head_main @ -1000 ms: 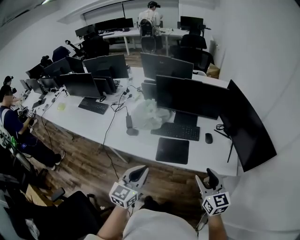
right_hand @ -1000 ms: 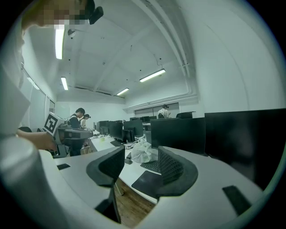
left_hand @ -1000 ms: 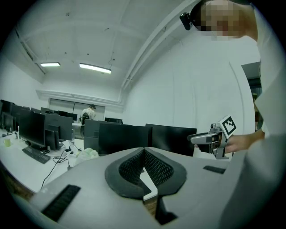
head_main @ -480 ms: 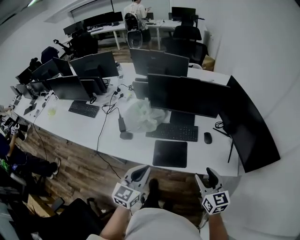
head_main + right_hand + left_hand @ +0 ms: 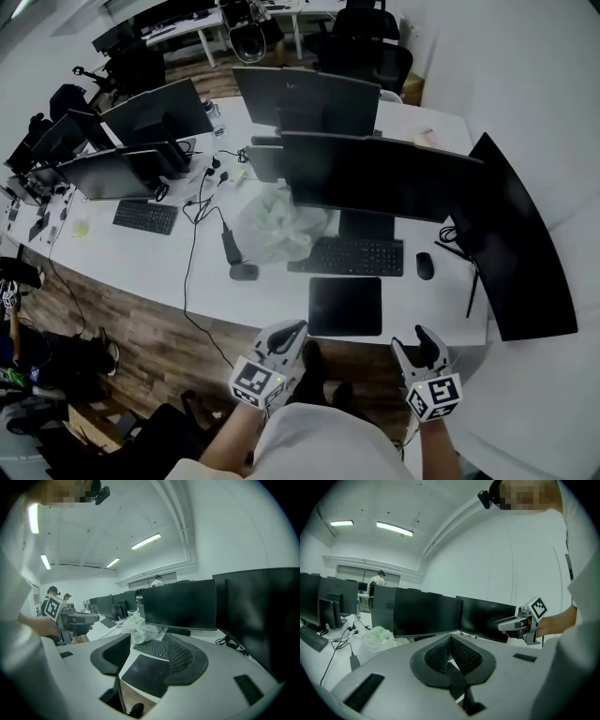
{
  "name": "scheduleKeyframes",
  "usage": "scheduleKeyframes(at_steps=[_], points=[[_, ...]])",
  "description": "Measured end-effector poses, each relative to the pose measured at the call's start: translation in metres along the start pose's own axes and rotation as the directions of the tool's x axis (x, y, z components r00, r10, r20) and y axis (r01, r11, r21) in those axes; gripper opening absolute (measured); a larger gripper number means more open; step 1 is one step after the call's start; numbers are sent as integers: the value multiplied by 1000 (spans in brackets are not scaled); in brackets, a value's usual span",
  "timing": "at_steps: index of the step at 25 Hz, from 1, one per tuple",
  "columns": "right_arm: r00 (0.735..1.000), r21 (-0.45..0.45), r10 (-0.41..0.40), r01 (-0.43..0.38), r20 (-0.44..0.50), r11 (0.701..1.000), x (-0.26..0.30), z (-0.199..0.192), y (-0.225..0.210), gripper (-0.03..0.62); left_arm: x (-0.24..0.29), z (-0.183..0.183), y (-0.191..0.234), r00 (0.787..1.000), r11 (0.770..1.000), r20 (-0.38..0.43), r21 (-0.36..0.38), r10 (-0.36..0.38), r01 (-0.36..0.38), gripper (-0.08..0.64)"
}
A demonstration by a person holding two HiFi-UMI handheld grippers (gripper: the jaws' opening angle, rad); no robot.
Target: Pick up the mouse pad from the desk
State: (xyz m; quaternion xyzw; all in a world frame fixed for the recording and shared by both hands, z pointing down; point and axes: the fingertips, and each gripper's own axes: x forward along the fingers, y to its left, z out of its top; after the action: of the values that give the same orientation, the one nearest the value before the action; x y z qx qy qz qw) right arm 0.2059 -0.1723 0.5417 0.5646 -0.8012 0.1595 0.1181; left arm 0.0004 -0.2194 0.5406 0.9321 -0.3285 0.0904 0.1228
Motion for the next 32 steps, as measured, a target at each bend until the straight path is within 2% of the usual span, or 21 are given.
scheduleKeyframes(at_steps=[6, 11, 16, 25, 32], points=[[996, 35, -31, 34, -85, 999, 49, -25, -3, 259, 37, -28, 39, 995, 997, -63, -15, -74, 73, 17], [988, 59, -72, 81, -135, 995, 79, -43, -6, 268, 57, -54, 74, 988, 994, -111, -29, -104, 102, 17], [976, 67, -115, 129, -184, 989, 97, -67, -14, 268, 72, -77, 89, 980, 990, -145, -55, -138, 131, 17], [948, 95, -116, 150, -295, 984, 131, -130, -28, 275, 96, -129, 97, 968, 985, -207, -130, -140, 115, 17], [916, 127, -73, 134, -394, 983, 153, -192, -37, 288, 109, -172, 94, 963, 982, -247, -173, -111, 68, 17]])
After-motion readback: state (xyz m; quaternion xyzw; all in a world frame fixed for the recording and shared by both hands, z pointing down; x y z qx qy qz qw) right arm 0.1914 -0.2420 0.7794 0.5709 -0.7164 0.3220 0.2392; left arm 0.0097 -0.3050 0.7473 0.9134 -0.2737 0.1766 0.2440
